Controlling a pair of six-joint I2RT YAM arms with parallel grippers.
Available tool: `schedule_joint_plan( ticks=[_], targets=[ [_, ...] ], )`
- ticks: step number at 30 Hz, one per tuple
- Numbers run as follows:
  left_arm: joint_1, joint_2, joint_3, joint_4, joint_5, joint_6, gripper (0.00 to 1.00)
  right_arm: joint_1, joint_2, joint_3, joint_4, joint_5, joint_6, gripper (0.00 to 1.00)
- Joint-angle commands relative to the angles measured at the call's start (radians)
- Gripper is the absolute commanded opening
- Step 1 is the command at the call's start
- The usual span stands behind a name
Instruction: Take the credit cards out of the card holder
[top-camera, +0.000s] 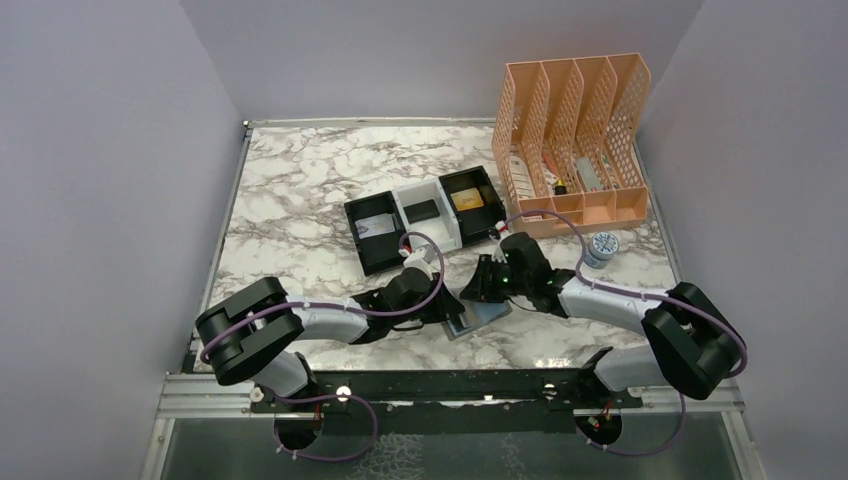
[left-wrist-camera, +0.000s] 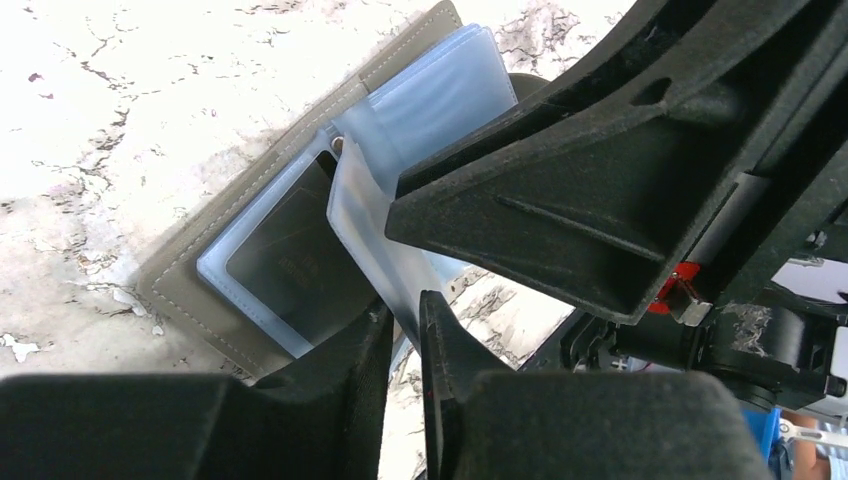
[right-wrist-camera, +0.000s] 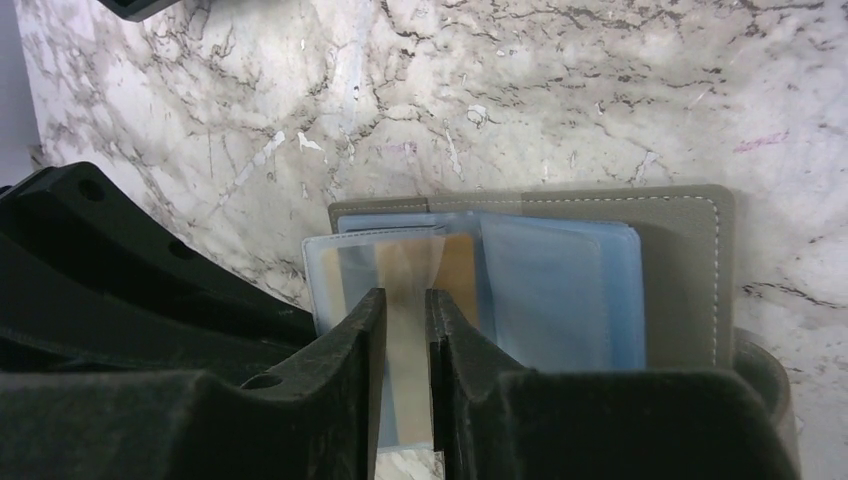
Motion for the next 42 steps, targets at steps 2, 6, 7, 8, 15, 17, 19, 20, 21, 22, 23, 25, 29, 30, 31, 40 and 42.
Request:
schedule_joint_plan(
  ticks=[2, 6, 7, 8, 15, 17, 19, 20, 21, 22, 23, 25, 29, 30, 31, 40, 42],
  targets=[
    [-0.002, 0.003, -0.010, 0.033, -0.021, 0.000, 0.18, -0.008, -0.065, 0.043, -0.109, 0.086, -0.041, 0.31],
    [-0.001, 0.007, -0.002, 0.033, -0.011, 0.014, 0.27, -0.009, -0.104, 0.070, -0.224, 0.225, -0.067, 0.42],
    [-0.001, 0.011, 0.005, 0.033, -0.003, 0.020, 0.31, -0.010, -0.111, 0.075, -0.245, 0.252, -0.071, 0.43],
    [-0.002, 0.018, 0.014, 0.033, 0.005, 0.026, 0.34, -0.012, -0.118, 0.079, -0.260, 0.270, -0.077, 0.43],
    [-0.002, 0.096, 0.086, 0.033, 0.068, 0.047, 0.46, -0.063, -0.151, 0.072, -0.286, 0.281, -0.096, 0.43],
    [-0.002, 0.111, 0.104, 0.033, 0.075, 0.055, 0.48, -0.080, -0.142, 0.076, -0.288, 0.267, -0.101, 0.43],
    [-0.001, 0.123, 0.122, 0.033, 0.082, 0.064, 0.49, -0.091, -0.133, 0.075, -0.287, 0.256, -0.109, 0.43],
    [-0.001, 0.128, 0.129, 0.033, 0.086, 0.067, 0.50, -0.096, -0.127, 0.072, -0.282, 0.250, -0.113, 0.43],
    [-0.001, 0.138, 0.135, 0.033, 0.091, 0.069, 0.51, -0.102, -0.118, 0.070, -0.279, 0.245, -0.115, 0.43],
    [-0.002, 0.146, 0.144, 0.033, 0.098, 0.071, 0.52, -0.108, -0.107, 0.069, -0.280, 0.235, -0.116, 0.43],
    [-0.002, 0.156, 0.151, 0.033, 0.107, 0.074, 0.52, -0.113, -0.098, 0.066, -0.276, 0.218, -0.116, 0.43],
    [-0.001, 0.176, 0.168, 0.033, 0.124, 0.081, 0.54, -0.116, -0.083, 0.060, -0.270, 0.194, -0.111, 0.43],
    [-0.002, 0.208, 0.213, 0.032, 0.169, 0.116, 0.58, -0.118, -0.091, 0.027, -0.258, 0.181, -0.080, 0.43],
    [-0.002, 0.214, 0.221, 0.032, 0.175, 0.122, 0.59, -0.118, -0.096, 0.019, -0.256, 0.177, -0.070, 0.43],
    [-0.001, 0.215, 0.229, 0.032, 0.183, 0.131, 0.59, -0.118, -0.100, 0.010, -0.255, 0.173, -0.055, 0.43],
    [-0.003, 0.257, 0.242, 0.024, 0.216, 0.149, 0.64, -0.119, -0.147, -0.068, -0.222, 0.121, 0.040, 0.43],
    [-0.003, 0.245, 0.236, 0.019, 0.212, 0.148, 0.65, -0.119, -0.168, -0.086, -0.228, 0.130, 0.063, 0.43]
  ],
)
